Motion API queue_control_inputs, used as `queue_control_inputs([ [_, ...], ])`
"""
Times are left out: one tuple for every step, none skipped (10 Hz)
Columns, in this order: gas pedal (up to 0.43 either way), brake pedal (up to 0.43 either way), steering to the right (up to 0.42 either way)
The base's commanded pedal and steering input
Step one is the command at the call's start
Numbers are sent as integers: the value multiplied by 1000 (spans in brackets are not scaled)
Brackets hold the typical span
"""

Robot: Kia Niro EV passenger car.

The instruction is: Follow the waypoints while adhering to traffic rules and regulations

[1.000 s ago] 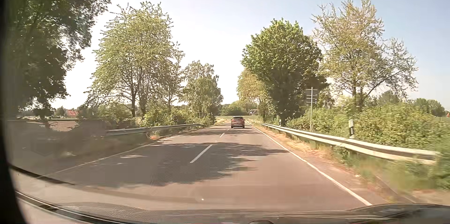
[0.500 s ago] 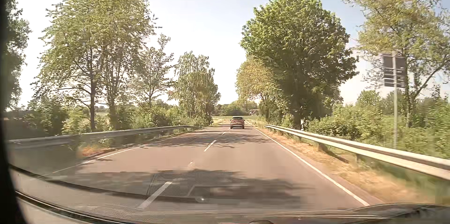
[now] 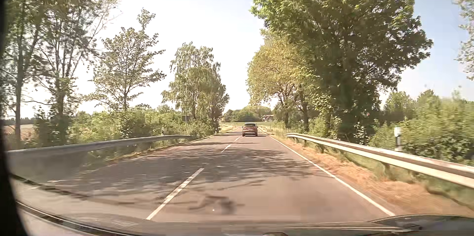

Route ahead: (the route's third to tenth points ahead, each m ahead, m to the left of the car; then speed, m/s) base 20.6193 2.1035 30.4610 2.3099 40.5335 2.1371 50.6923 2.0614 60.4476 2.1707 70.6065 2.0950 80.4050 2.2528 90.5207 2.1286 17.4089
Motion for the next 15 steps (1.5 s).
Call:
queue_control_inputs([
  [110, 0, 0],
  [98, 0, 0],
  [87, 0, 0],
  [87, 0, 0],
  [79, 0, 0],
  [47, 0, 0],
  [47, 0, 0],
  [47, 0, 0],
  [47, 0, 0],
  [47, 0, 0],
  [47, 0, 0],
  [47, 0, 0],
  [47, 0, 0],
  [47, 0, 0],
  [47, 0, 0],
])
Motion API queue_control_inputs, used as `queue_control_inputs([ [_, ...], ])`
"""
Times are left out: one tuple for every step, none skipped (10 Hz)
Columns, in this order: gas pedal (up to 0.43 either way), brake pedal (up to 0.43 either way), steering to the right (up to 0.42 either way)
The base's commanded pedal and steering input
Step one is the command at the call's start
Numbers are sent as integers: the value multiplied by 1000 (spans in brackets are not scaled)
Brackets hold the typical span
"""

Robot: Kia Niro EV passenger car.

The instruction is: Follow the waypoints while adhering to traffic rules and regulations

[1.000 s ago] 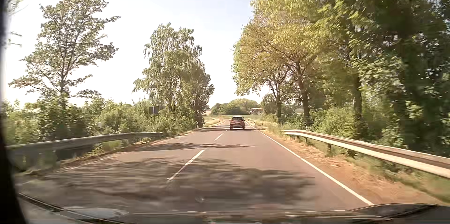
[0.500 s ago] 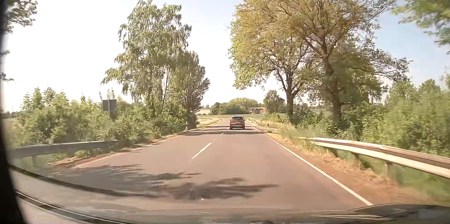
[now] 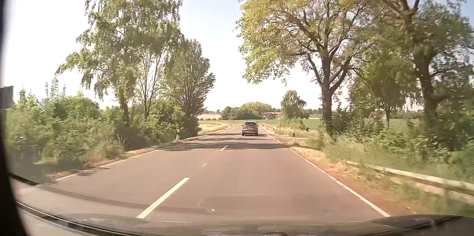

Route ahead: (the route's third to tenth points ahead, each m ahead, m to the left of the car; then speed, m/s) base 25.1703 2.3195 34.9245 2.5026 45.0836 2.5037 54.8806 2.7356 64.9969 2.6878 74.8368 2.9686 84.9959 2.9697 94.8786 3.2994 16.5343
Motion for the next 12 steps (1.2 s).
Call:
queue_control_inputs([
  [47, 0, 0],
  [47, 0, 0],
  [47, 0, 0],
  [47, 0, 0],
  [59, 0, 0],
  [67, 0, 0],
  [79, 0, 0],
  [98, 0, 0],
  [110, 0, 0],
  [118, 0, 0],
  [130, 0, 0],
  [130, 0, 0],
])
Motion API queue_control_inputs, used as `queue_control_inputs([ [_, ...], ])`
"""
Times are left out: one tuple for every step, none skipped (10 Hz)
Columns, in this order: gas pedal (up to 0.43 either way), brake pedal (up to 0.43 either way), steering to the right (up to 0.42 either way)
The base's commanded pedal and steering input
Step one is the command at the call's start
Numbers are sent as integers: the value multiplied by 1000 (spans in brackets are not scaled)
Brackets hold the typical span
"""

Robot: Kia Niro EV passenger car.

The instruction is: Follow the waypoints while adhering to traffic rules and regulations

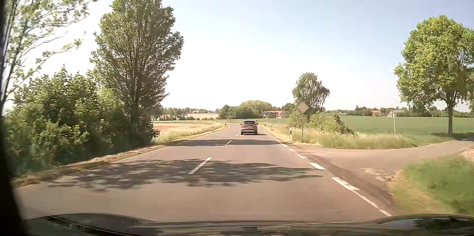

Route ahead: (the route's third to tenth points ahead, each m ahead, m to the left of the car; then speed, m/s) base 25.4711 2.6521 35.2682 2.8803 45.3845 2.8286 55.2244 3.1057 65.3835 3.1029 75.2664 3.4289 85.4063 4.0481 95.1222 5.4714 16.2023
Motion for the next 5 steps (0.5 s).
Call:
queue_control_inputs([
  [130, 0, 0],
  [130, 0, 0],
  [130, 0, 0],
  [130, 0, 0],
  [130, 0, 0],
])
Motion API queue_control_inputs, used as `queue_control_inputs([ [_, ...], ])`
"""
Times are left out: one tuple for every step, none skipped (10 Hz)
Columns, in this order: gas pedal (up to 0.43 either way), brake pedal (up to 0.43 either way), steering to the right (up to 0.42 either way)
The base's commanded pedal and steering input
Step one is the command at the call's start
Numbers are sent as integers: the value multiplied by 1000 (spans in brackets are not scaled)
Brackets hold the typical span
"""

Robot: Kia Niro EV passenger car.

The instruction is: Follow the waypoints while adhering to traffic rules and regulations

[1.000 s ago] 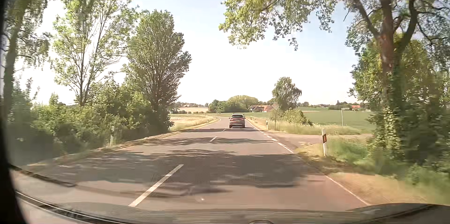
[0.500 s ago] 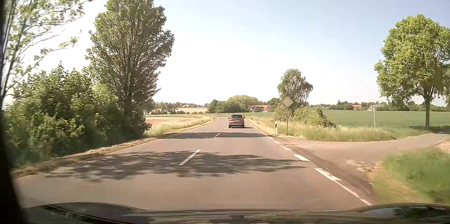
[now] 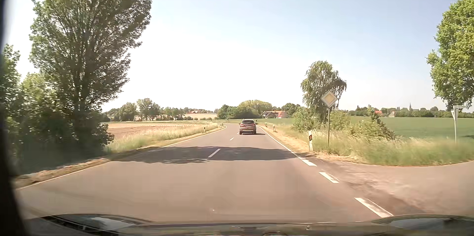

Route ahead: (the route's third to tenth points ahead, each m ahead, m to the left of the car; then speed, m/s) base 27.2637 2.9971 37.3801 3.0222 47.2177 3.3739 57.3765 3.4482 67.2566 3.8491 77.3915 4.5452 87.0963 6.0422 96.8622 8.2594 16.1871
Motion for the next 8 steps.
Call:
queue_control_inputs([
  [130, 0, 0],
  [130, 0, 0],
  [130, 0, 0],
  [130, 0, 0],
  [130, 0, 0],
  [130, 0, 0],
  [118, 0, 0],
  [118, 0, 0],
])
